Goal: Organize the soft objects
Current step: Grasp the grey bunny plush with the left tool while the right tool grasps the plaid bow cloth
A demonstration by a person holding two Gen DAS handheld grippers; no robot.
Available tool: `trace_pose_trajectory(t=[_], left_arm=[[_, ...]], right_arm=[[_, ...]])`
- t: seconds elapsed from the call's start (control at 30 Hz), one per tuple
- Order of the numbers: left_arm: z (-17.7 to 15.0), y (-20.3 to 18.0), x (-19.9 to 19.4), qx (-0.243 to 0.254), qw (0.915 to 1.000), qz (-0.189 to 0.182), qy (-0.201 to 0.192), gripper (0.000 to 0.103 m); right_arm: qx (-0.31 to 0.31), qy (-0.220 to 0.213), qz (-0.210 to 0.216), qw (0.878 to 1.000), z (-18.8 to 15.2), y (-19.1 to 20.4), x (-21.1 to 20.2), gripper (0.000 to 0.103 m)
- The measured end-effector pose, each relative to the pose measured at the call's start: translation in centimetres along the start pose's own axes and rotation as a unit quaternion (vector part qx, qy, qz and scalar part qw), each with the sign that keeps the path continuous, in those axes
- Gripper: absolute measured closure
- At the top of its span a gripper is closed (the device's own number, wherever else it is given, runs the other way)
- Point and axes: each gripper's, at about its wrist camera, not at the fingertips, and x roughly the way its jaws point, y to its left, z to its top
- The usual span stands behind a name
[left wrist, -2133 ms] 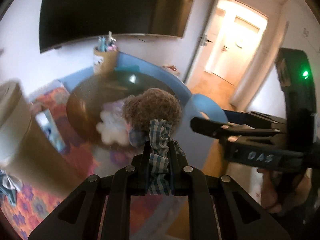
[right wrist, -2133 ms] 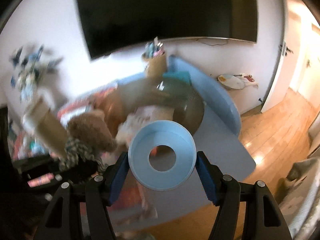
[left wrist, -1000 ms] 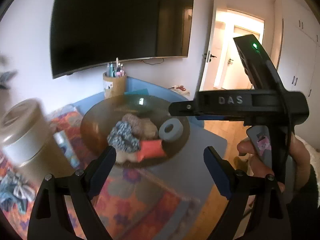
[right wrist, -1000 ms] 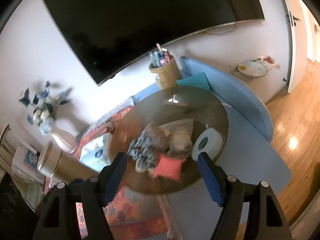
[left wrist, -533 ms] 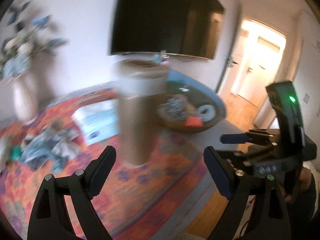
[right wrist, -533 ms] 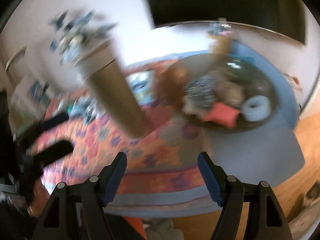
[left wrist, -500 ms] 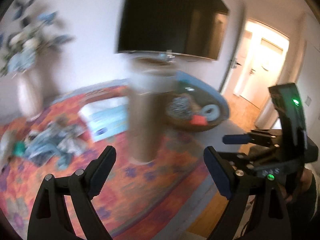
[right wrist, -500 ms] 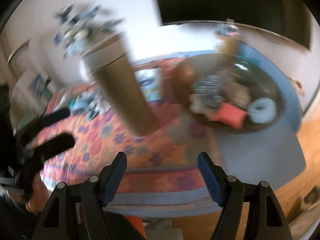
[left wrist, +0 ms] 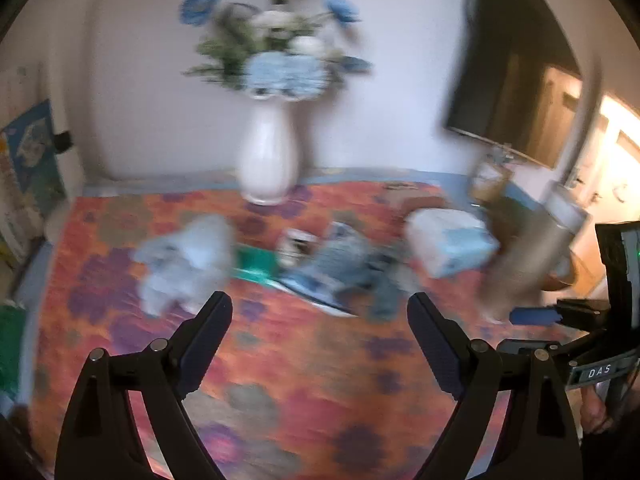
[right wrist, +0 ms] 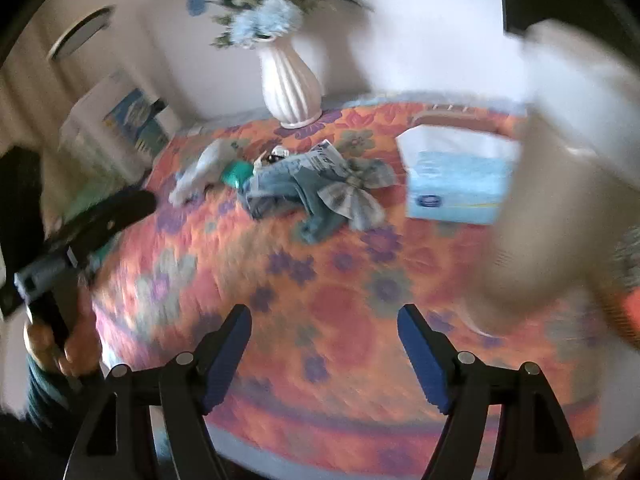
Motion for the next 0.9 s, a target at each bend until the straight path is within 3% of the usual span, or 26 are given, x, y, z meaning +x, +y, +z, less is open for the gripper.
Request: trace_pose_trajectory(t=[0.13, 0.27, 0.43, 0.63, 0.7, 0.73, 0.77, 0.83, 0.9], left_arm=[[1.8, 3.0, 2.3, 0.009, 0.9997, 0.013, 0.019, 0.014], [3.0, 4.9, 5.3, 0.015, 0.9986, 0.015, 0.049, 0.014], [4.0, 6.2, 8.5, 0.013, 0.9968, 0.010, 0.078, 0.014], [3.9, 8.0, 12.4, 0.005, 0.9931, 0.039, 0.110, 0.014], [3.7, 8.7, 13.0, -0.004, 0.9928, 0.043, 0.111, 0.017], [3.5, 9.0, 13.0, -0.008, 0.9933, 0.045, 0.106, 0.034], [3.5, 9.3, 13.0, -0.009, 0.9935, 0.046, 0.104, 0.040], [3.5, 9.6, 12.6, -0.017, 0.9949, 0.033, 0.094, 0.048], [3.6, 9.6, 11.9, -0.016, 0.9961, 0.031, 0.080, 0.051]], right_arm=[[0.050, -0.014, -0.034, 0.998, 3.1, 1.5, 3.7, 0.029], [0.092, -0.074, -0.089, 0.989, 5.9, 1.8, 5.2, 0.029], [0.119, -0.061, -0.133, 0.982, 7.2, 1.3, 8.5, 0.035], [0.163, -0.041, -0.125, 0.978, 7.4, -1.2, 11.3, 0.036], [0.170, -0.040, -0.117, 0.978, 7.3, -1.6, 12.0, 0.044], [0.165, -0.047, -0.118, 0.978, 7.3, -1.8, 11.9, 0.058], [0.160, -0.049, -0.109, 0.980, 7.3, -1.8, 11.7, 0.069], [0.163, -0.055, -0.096, 0.980, 7.0, -2.1, 11.3, 0.081], [0.168, -0.068, -0.087, 0.980, 6.5, -2.3, 10.7, 0.083]])
